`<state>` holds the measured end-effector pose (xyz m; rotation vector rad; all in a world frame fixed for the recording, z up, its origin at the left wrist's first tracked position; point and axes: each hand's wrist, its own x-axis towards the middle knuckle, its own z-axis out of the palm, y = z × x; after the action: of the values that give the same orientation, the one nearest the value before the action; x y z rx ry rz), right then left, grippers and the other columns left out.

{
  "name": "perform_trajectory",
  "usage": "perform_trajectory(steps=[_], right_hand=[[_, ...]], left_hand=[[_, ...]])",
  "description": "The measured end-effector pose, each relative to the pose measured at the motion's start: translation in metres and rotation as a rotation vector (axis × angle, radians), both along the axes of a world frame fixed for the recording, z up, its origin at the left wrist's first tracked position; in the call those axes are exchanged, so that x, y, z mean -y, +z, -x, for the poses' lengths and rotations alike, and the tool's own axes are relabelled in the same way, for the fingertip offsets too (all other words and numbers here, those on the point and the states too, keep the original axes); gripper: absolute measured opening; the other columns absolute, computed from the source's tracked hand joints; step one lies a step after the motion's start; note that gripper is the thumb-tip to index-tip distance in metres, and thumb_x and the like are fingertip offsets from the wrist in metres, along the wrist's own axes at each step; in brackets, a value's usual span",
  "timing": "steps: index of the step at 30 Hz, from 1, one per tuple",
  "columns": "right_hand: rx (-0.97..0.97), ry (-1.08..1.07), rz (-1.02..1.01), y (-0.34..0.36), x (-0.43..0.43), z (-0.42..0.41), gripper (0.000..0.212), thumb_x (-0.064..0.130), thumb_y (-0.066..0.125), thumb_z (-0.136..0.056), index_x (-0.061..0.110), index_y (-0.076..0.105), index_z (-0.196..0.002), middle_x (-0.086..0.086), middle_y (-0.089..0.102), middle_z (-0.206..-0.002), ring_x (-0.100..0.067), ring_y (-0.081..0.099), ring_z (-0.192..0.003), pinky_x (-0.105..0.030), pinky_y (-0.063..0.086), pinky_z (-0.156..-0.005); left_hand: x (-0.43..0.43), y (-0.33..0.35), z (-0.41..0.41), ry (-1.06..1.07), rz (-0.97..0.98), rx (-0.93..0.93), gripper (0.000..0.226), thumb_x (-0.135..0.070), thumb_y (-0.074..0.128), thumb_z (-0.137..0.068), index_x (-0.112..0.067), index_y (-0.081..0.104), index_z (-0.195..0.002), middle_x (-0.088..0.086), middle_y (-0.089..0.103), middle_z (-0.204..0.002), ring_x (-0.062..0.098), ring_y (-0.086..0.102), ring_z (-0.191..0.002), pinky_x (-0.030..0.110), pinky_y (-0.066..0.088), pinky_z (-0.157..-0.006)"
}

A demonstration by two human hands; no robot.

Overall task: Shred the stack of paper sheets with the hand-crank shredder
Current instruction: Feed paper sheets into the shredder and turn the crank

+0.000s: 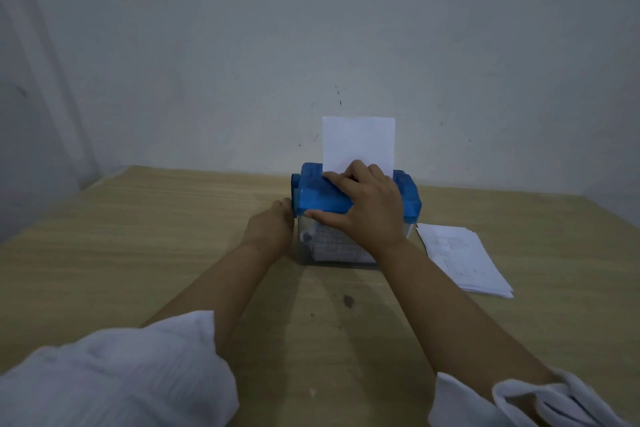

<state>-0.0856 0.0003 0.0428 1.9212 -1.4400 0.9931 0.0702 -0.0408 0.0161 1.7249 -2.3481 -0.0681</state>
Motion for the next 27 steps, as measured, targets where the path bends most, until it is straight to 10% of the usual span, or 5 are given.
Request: perform_trajectory(steps=[10,15,19,22,27], right_hand=[[-0.047,-0.08,0.072,-0.002,0.007,0.003,0.068,0.072,0.041,-0.072,0.021,0.069,-0.107,0.003,0.055,-0.084,-0.015,0.052,-0.072,-0.024,0.031,-0.064],[-0.018,-0.043,0.048,0.0,0.007,0.004,0.068,0.073,0.042,-0.071,0.021,0.069,-0.107,0.002,0.055,-0.084,-0.016,0.052,-0.072,-0.024,0.03,-0.063],[0.0,-0.042,0.024,0.0,0.006,0.002,0.068,0.073,0.043,-0.07,0.022,0.069,-0.107,0.003,0.055,-0.084,-0.016,0.051,-0.072,-0.025,0.03,-0.063],[0.005,-0.029,0.024,0.0,0.005,0.002,0.068,0.072,0.043,-0.071,0.021,0.069,-0.107,0.002,0.055,-0.084,-0.016,0.052,-0.073,-0.025,0.031,-0.063],[0.003,-0.025,0.02,0.001,0.006,0.002,0.067,0.071,0.043,-0.071,0.021,0.069,-0.108,0.002,0.056,-0.085,-0.016,0.052,-0.073,-0.026,0.033,-0.064]], left_hand=[[0.047,0.002,0.012,-0.048,0.044,0.106,0.036,-0.011,0.044,-0.095,-0.007,0.039,-0.131,0.011,0.047,-0.128,0.026,0.052,-0.111,0.035,0.045,-0.088],[0.041,0.019,0.017,0.292,-0.441,-0.983,0.037,-0.007,0.041,-0.096,0.004,0.044,-0.131,0.019,0.052,-0.123,0.029,0.052,-0.107,0.038,0.041,-0.089],[0.032,0.036,0.019,0.344,-0.919,-1.704,0.068,-0.045,0.042,-0.093,-0.003,0.027,-0.144,0.022,0.04,-0.142,0.035,0.049,-0.123,0.047,0.024,-0.113],[0.034,0.049,0.023,0.315,-0.988,-1.682,0.081,-0.068,0.062,-0.072,-0.004,0.05,-0.119,0.017,0.058,-0.121,0.035,0.061,-0.105,0.051,0.041,-0.102],[0.032,0.062,0.035,0.295,-0.903,-1.507,0.039,-0.041,0.066,-0.085,-0.003,0.054,-0.08,0.012,0.06,-0.083,0.027,0.057,-0.069,0.039,0.048,-0.089]])
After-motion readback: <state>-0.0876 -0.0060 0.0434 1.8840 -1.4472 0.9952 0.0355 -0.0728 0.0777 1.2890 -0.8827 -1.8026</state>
